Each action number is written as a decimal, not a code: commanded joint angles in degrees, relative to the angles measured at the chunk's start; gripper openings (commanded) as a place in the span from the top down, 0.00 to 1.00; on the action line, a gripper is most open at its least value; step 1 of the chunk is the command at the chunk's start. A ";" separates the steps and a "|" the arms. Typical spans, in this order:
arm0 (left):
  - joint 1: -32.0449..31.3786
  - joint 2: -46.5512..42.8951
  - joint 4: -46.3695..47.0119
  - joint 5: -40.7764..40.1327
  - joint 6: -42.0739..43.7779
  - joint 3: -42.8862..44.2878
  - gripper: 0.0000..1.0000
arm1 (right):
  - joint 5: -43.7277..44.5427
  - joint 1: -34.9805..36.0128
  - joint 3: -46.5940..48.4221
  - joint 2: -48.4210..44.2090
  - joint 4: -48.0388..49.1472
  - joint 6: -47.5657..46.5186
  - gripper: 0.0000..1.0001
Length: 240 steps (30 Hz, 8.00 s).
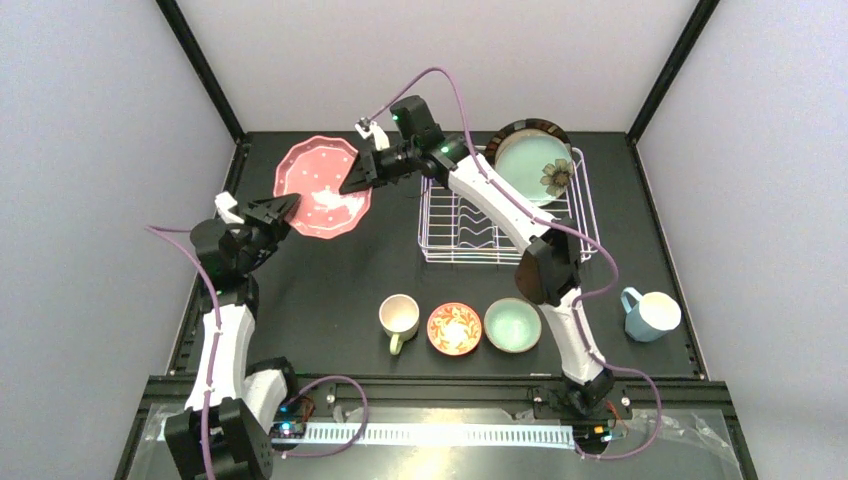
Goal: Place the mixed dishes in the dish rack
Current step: Pass from the right arm to the left, then move the dish rack to the center of the board.
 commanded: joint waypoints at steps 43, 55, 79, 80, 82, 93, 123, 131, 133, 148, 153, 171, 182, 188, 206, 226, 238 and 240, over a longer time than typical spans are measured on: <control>-3.14 -10.12 19.04 -2.83 -3.49 1.68 0.99 | -9.17 -0.20 -1.91 -8.67 3.04 4.93 0.20; -3.14 -11.28 13.85 -7.92 -2.28 1.54 0.99 | -6.76 -2.17 -2.37 -9.78 1.81 1.71 0.10; -3.14 -1.99 2.18 -10.92 8.07 11.07 0.99 | 49.91 -18.71 -19.46 -15.69 -13.58 -11.63 0.09; -3.17 -1.70 2.03 -10.79 8.35 11.12 0.99 | 51.72 -18.73 -20.27 -15.35 -13.72 -12.07 0.09; -3.20 -1.26 1.69 -10.60 8.94 11.25 0.99 | 53.65 -18.84 -21.42 -14.52 -13.78 -12.53 0.09; -3.17 -0.36 -0.59 -9.92 11.39 12.72 0.99 | 56.92 -19.19 -23.49 -10.01 -15.17 -7.18 0.07; -3.14 -1.33 -1.90 -9.23 12.19 11.41 0.99 | 50.48 -19.50 -21.15 -0.74 -13.74 -14.99 0.08; -3.18 -1.40 -1.23 -9.38 11.75 10.45 0.99 | 46.31 -19.35 -21.67 -0.29 -12.90 -23.30 0.09; -3.13 -1.39 -0.84 -9.36 11.42 10.09 0.99 | 45.81 -19.24 -22.12 -0.57 -12.59 -25.27 0.10; -3.21 -2.57 -0.23 -9.56 10.09 8.83 0.99 | 44.83 -9.82 -20.10 1.27 -12.36 -32.68 0.12; -3.20 -3.55 -1.42 -9.50 10.38 9.07 0.99 | 45.03 -5.93 -18.08 2.44 -12.62 -32.70 0.12; -3.15 -7.63 -4.05 -10.27 9.86 7.99 0.99 | 47.66 -1.13 -13.30 0.23 -11.20 -35.44 0.09; -3.20 -9.97 -5.42 -10.16 9.53 7.06 0.99 | 57.31 -1.61 -11.65 -7.62 -11.78 -30.68 0.03; -3.18 -10.29 -6.23 -8.75 10.21 7.04 0.99 | 62.16 -5.07 -13.00 -13.06 -14.11 -26.55 0.03; -5.50 0.08 -12.79 -2.99 23.10 14.72 0.99 | 65.30 -22.19 -36.95 -22.58 -8.86 -24.92 0.03; -15.99 12.29 -23.67 -6.33 36.40 28.72 0.99 | 51.24 -25.66 -38.15 -14.65 -5.99 -27.79 0.14; -17.33 17.54 -30.09 -5.16 43.58 36.58 0.99 | 44.73 -27.06 -33.90 -9.21 -5.26 -29.15 0.59; -18.06 18.63 -31.28 -5.13 44.93 37.95 0.99 | 43.18 -27.00 -32.75 -7.93 -5.50 -29.94 0.71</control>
